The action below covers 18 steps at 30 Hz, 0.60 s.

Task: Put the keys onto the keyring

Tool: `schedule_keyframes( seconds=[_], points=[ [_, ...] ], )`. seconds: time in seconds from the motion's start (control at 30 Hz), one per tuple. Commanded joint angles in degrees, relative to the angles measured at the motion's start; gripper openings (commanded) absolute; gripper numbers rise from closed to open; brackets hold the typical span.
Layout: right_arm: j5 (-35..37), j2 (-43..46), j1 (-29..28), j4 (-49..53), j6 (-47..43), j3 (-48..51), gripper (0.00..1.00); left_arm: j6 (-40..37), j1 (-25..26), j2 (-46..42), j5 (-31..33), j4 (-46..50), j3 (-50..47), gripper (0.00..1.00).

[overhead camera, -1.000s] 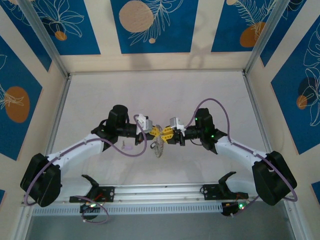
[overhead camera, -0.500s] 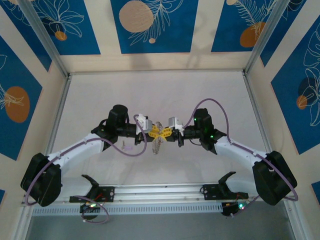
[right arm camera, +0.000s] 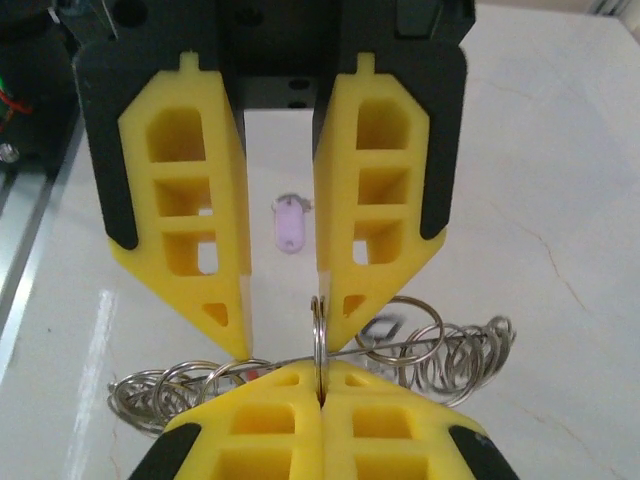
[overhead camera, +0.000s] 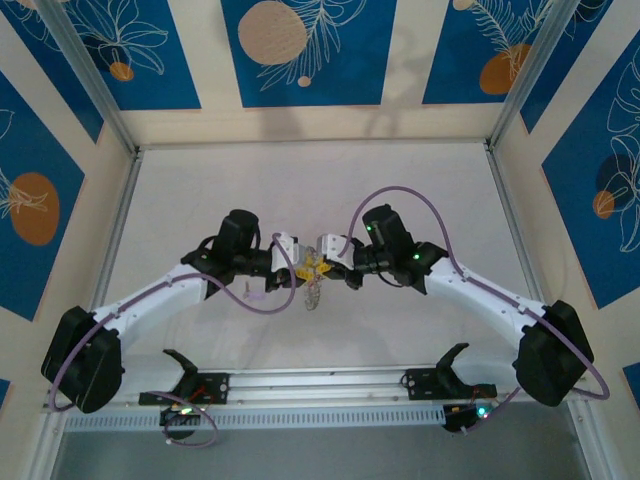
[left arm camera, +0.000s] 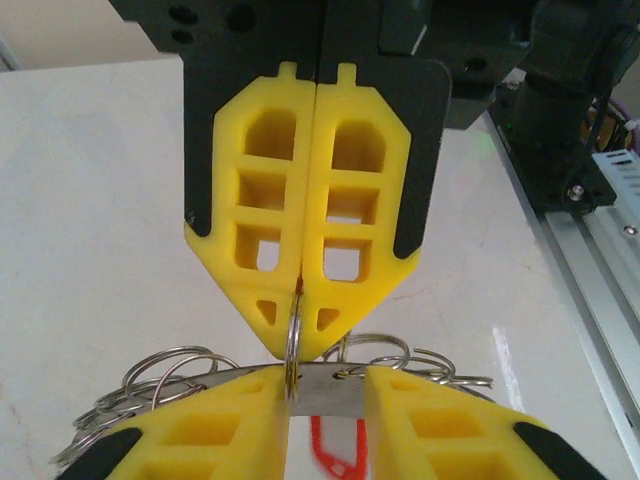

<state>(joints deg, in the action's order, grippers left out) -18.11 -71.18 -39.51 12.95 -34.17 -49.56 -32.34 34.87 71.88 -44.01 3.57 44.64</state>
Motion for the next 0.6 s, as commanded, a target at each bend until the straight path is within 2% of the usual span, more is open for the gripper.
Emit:
schedule_keyframes(
  seconds=[0.0, 0.33, 0.57],
  points=[
    [3.8, -1.2, -1.2, 7.9, -4.6, -4.4, 0.0, -2.9, -0.2, 1.0, 0.4, 2.8, 2.3, 0.25],
    [3.6, -3.2, -1.9, 13.4, -6.9, -7.3, 0.0, -2.4, -0.2, 0.6, 2.8, -1.1, 0.6, 0.24],
    [1.7, -3.6, -1.9, 11.3, -4.4, -7.5, 0.0, -3.7, 0.6, 2.7, 1.2, 0.5, 2.1, 0.23]
  ],
)
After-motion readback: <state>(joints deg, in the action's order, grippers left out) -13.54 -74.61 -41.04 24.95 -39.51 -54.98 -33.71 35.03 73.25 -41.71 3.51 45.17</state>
